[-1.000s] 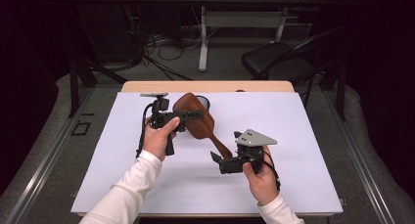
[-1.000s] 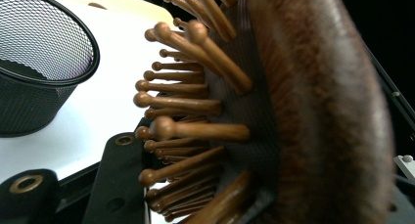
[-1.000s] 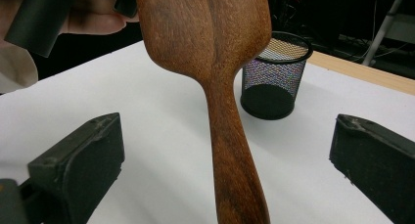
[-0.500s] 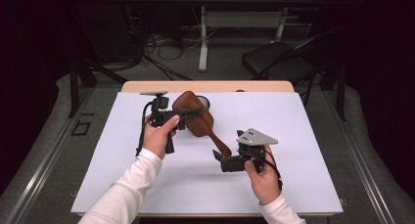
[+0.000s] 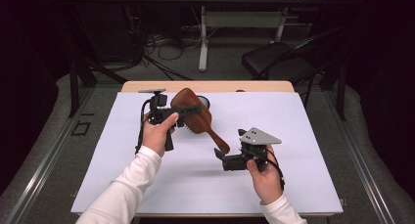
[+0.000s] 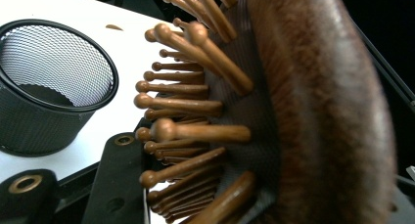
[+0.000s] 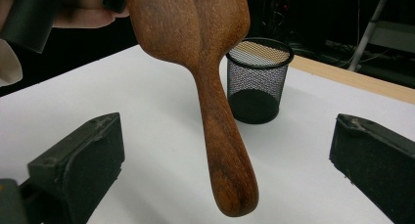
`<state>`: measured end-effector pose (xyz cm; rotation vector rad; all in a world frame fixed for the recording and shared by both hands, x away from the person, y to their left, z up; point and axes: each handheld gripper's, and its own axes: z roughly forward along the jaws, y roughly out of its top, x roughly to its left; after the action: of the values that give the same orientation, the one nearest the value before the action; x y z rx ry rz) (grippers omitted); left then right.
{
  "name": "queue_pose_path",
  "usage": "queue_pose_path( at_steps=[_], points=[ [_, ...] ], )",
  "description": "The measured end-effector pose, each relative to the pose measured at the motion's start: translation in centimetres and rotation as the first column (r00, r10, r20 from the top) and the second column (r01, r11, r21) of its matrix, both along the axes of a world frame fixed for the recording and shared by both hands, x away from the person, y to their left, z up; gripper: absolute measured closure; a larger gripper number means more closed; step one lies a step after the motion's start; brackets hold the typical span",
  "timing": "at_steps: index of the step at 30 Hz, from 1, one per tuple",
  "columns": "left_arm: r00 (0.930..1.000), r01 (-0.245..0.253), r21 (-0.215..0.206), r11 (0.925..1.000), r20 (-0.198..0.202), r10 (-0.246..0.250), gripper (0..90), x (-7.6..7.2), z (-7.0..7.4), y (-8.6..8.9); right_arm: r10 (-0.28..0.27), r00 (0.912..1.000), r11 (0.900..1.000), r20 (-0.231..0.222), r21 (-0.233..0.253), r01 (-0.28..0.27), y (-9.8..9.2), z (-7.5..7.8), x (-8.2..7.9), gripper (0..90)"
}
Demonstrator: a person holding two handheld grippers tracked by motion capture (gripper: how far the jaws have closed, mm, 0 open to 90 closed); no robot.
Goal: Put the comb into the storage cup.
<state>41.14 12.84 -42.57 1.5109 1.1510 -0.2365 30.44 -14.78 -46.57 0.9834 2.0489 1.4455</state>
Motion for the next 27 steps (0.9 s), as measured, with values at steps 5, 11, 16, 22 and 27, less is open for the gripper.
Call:
queue_pose_path(
  at_steps=[5,11,16,22,27],
  points=[
    [1.0,-0.009,-0.002,1.0,-0.004,0.009,50.5,0.2,0.0,0.1,0.007,0.9999,1.0,-0.009,-0.003,-0.007,0.1,-0.1,0.0,0.0],
    [0.9997,-0.024,-0.008,0.9997,-0.006,0.024,50.4,0.5,0.1,0.3,0.002,0.9999,1.0,-0.015,-0.008,-0.002,-0.1,-0.1,0.0,0.0],
    [0.9993,-0.037,-0.01,0.9993,0.003,0.037,50.3,0.8,0.1,0.4,0.008,0.9999,1.0,-0.015,-0.014,-0.008,-0.2,-0.1,0.1,0.0],
    [0.9982,-0.059,-0.012,0.9982,0.014,0.059,50.2,1.2,0.3,0.6,0.005,0.9999,1.0,-0.009,-0.015,-0.005,-0.3,0.0,0.0,0.2],
    [0.9969,-0.075,-0.008,0.9971,0.02,0.075,50.0,1.6,0.5,0.8,-0.001,1.0,1.0,-0.004,-0.017,0.001,-0.4,0.1,0.0,1.6]
  ],
)
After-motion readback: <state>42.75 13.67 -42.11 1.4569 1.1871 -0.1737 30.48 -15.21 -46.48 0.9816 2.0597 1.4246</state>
